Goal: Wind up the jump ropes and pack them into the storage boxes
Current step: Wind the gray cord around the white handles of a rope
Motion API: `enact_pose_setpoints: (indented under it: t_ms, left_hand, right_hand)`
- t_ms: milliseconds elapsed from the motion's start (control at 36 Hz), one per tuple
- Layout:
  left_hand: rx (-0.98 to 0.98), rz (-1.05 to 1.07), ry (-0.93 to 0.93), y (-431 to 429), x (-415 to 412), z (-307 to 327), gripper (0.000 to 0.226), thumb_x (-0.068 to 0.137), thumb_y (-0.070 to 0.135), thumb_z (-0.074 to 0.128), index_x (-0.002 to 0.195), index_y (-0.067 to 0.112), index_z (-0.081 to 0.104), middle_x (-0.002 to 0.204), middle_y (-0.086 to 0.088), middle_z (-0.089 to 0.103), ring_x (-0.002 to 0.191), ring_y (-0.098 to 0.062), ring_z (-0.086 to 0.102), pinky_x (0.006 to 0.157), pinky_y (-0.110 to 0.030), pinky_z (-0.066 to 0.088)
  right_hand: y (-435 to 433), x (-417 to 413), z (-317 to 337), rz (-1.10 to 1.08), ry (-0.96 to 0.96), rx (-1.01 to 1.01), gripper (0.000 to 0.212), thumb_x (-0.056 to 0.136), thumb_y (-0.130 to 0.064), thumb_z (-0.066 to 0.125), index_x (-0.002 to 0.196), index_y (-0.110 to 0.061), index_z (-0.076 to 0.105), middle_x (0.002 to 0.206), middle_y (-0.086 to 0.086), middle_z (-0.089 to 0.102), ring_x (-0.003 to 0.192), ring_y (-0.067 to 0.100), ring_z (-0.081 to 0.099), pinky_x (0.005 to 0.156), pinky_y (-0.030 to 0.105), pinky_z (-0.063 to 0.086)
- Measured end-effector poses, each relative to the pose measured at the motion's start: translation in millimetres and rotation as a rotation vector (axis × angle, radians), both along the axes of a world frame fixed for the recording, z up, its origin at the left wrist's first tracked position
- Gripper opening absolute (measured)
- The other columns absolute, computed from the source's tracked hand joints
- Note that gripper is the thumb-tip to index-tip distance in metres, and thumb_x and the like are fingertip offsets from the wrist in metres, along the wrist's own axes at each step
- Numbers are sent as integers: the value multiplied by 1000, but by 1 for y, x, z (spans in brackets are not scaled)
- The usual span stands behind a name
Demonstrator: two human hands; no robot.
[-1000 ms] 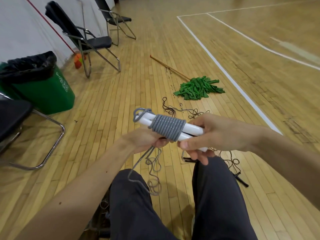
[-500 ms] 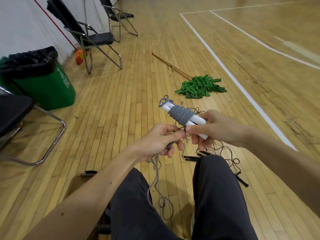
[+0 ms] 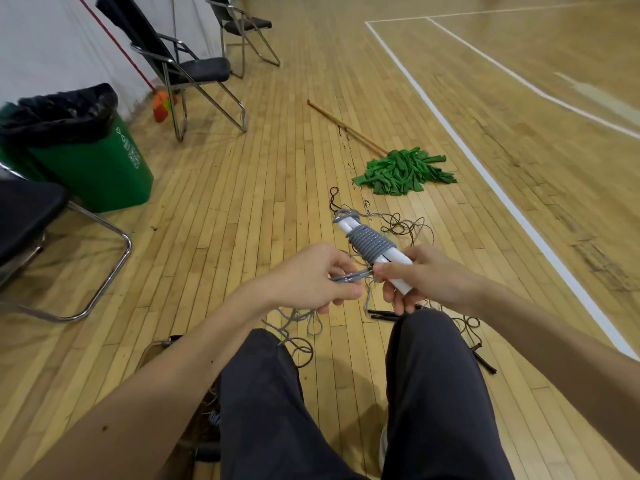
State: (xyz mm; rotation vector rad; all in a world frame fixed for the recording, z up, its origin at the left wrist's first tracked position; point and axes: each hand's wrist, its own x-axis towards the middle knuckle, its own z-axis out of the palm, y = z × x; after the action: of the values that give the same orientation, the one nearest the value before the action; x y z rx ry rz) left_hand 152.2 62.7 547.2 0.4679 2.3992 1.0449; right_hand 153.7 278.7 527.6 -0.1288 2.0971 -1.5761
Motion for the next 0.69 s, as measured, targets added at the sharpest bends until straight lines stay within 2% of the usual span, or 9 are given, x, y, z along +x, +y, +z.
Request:
enact_pose_setpoints:
  t_ms: [83, 139, 194, 250, 361, 472, 556, 694]
  left_hand:
    - [-146, -15, 148, 2, 3, 0, 8, 95, 29, 67, 97, 21, 66, 65, 5, 65, 42, -5, 58, 52, -23, 46]
    - [-203, -20, 216, 2, 5, -1, 11, 97, 33, 63, 101, 22, 66, 65, 4, 65, 44, -5, 60, 55, -25, 48]
    - [-255, -21, 271, 3, 6, 0, 13, 98, 34, 62, 103, 23, 66, 66, 3, 67, 52, -9, 63, 63, -31, 53]
    - [-331, -15, 345, 5, 7, 2, 17, 99, 35, 60, 107, 22, 67, 73, 4, 65, 65, -12, 62, 69, -33, 52]
    - [-548, -32, 553, 9, 10, 3, 23, 104, 35, 49, 113, 19, 62, 84, 5, 56, 80, -17, 54, 67, -31, 40]
    - [-690, -73, 675, 10, 13, 10, 28, 108, 37, 38, 115, 17, 56, 85, 2, 48, 77, -19, 50, 65, -31, 38]
    - [-733, -99, 723, 8, 15, 21, 31, 107, 40, 39, 113, 16, 57, 84, 4, 51, 73, -18, 50, 62, -29, 37]
    - [-747, -211, 858, 1, 18, 43, 26, 106, 37, 42, 116, 20, 59, 97, 5, 62, 83, -17, 61, 61, -28, 42]
  right_hand:
    - [-2, 1, -5, -46, 5, -21, 25, 100, -22, 61, 98, 3, 61, 71, 13, 66, 55, 24, 61, 47, 25, 48]
    - [-4, 0, -7, -78, 25, -22, 23, 100, -21, 61, 96, 2, 61, 70, 12, 65, 53, 22, 60, 47, 25, 48]
    - [-5, -1, -9, -101, 44, -14, 23, 100, -22, 63, 94, 0, 62, 69, 10, 66, 52, 20, 61, 47, 25, 48]
    - [-6, -2, -10, -112, 61, -2, 23, 100, -23, 63, 94, 0, 62, 69, 9, 67, 52, 19, 61, 47, 25, 48]
    - [-5, -5, -12, -152, 73, -12, 22, 101, -21, 60, 95, 1, 62, 68, 8, 65, 50, 18, 58, 46, 25, 47]
    - [-3, -5, -16, -218, 78, -19, 20, 101, -19, 60, 94, 0, 61, 66, 7, 64, 49, 18, 57, 44, 25, 45]
    - [2, -6, -20, -290, 68, -24, 19, 101, -19, 60, 94, -2, 61, 67, 7, 65, 49, 18, 57, 44, 26, 45]
    - [7, -1, -26, -292, -83, -71, 21, 101, -21, 60, 101, 0, 60, 71, 8, 67, 51, 16, 55, 44, 23, 44]
